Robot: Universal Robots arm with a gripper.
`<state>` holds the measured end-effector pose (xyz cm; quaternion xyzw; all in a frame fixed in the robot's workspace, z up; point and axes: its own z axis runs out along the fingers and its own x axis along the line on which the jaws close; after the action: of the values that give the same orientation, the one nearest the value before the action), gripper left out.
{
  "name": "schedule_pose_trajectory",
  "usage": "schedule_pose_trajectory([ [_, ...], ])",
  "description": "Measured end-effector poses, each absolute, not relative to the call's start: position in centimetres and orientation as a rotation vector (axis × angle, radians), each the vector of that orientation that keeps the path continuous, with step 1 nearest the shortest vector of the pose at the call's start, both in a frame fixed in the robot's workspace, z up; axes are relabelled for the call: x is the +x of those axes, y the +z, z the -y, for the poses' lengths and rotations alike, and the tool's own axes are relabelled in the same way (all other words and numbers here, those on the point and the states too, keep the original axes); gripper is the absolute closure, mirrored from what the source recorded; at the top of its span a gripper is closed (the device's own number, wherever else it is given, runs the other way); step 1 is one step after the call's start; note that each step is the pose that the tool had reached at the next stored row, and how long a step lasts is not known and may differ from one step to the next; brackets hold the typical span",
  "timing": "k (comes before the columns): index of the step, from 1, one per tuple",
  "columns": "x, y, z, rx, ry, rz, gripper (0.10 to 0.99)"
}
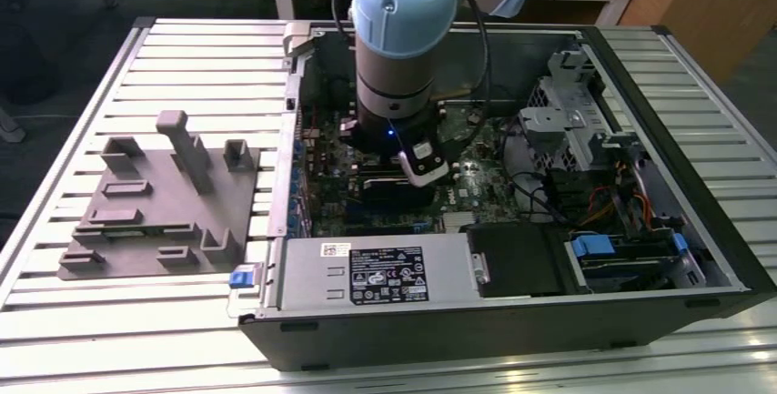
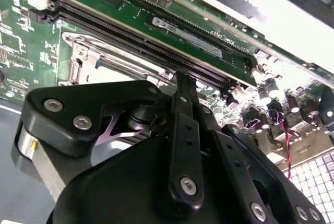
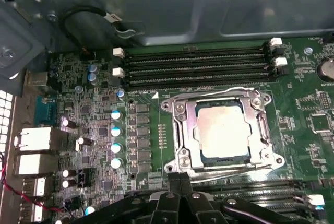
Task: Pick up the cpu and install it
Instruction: 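Install the second cpu locking lever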
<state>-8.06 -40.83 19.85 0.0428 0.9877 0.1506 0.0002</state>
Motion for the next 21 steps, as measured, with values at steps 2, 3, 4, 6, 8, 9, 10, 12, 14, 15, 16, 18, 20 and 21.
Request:
schedule_pose_trajectory([
  [2, -8.2, 19.7, 40.8, 0.133, 0.480, -3.102, 0.980],
  [3, -8.2, 19.6, 40.8, 0.132, 0.482, -3.102, 0.980],
  [4, -8.3, 19.5, 40.8, 0.131, 0.484, -3.102, 0.980],
  [6, -8.4, 19.4, 40.8, 0.130, 0.490, -3.101, 0.980],
  [8, -8.5, 19.3, 40.7, 0.128, 0.499, -3.100, 0.980],
  [9, -8.5, 19.3, 40.7, 0.127, 0.504, -3.099, 0.980],
  [10, -8.5, 19.2, 40.7, 0.127, 0.508, -3.099, 0.980],
  [12, -8.5, 19.1, 40.6, 0.125, 0.514, -3.098, 0.980],
  [14, -8.5, 19.1, 40.5, 0.124, 0.519, -3.098, 0.980],
  [15, -8.5, 19.0, 40.4, 0.124, 0.520, -3.098, 0.980],
  [16, -8.5, 19.0, 40.4, 0.123, 0.520, -3.098, 0.980],
  [18, -8.6, 18.9, 40.4, 0.120, 0.520, -3.098, 0.980],
  [20, -8.6, 18.7, 40.4, 0.118, 0.520, -3.099, 0.980],
  [21, -8.6, 18.7, 40.4, 0.117, 0.520, -3.099, 0.980],
])
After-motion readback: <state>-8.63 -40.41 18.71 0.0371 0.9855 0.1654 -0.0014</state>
